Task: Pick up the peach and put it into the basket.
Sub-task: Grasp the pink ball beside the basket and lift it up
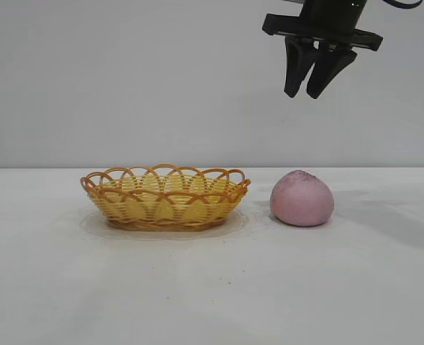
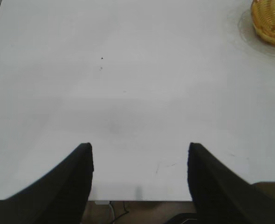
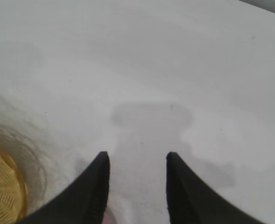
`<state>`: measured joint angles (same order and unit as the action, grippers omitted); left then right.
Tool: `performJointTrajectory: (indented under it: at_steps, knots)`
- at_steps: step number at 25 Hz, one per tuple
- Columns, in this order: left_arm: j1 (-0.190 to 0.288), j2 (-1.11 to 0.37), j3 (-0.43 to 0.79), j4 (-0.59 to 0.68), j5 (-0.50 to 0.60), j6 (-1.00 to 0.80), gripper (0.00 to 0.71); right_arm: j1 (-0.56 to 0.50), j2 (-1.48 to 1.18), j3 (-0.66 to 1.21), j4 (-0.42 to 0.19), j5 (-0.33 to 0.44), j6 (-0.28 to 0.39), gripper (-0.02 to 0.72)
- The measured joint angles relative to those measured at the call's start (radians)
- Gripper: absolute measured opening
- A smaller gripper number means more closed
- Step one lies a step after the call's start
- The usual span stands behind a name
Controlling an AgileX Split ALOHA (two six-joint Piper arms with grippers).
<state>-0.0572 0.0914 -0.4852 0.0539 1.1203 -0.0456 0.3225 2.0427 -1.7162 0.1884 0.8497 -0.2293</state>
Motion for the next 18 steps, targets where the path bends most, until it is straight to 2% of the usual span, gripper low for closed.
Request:
performJointTrajectory:
  at_steps: [4, 8, 12, 18]
  knots:
    - [0.0, -0.095, 0.001, -0.009, 0.0, 0.002, 0.389, 0.0, 0.0, 0.0, 0.0, 0.034, -0.008, 0.256]
    - [0.0, -0.108, 0.001, -0.009, 0.0, 0.002, 0.389, 0.0, 0.009, 0.0, 0.008, 0.105, -0.012, 0.256]
    - [0.0, -0.109, 0.001, -0.009, 0.0, 0.002, 0.389, 0.0, 0.027, 0.0, 0.045, 0.181, -0.016, 0.256]
    - [0.0, -0.109, 0.001, -0.009, 0.0, 0.002, 0.389, 0.0, 0.075, 0.0, 0.115, 0.312, -0.057, 0.256]
